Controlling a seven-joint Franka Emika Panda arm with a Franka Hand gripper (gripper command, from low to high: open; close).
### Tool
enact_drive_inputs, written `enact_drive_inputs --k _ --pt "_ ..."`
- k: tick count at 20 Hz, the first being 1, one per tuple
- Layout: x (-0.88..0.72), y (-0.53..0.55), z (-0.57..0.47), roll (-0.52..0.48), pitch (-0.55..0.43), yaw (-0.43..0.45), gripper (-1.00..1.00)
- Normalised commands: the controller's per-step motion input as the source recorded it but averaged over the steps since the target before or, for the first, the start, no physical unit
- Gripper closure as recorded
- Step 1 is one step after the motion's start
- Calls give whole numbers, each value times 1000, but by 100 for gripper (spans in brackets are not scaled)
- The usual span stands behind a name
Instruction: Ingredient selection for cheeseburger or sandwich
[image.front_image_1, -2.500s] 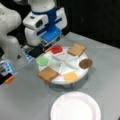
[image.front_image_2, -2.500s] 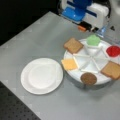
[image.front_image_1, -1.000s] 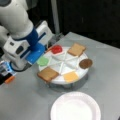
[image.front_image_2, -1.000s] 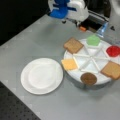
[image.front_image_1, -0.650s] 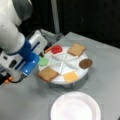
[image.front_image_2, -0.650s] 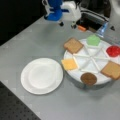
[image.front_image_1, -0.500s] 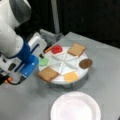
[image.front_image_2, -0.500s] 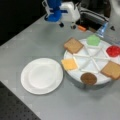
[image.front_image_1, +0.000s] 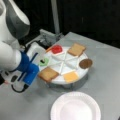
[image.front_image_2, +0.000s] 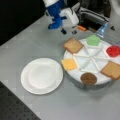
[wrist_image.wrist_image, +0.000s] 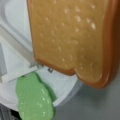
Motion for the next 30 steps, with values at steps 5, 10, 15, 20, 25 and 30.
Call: enact_drive_inputs --k 5,10,15,20,25,30 --pt "61 -198 -223 242 -108 -7 -100" --pt "129 -96 -157 277 -116 -33 -100" --pt "126 -94 -112 246 -86 -36 -100" --pt "112 -105 -50 231 -58 -25 -100" --pt "128 -91 -13 223 -41 -13 -100" --pt "145 -55 -40 205 -43 -9 -100"
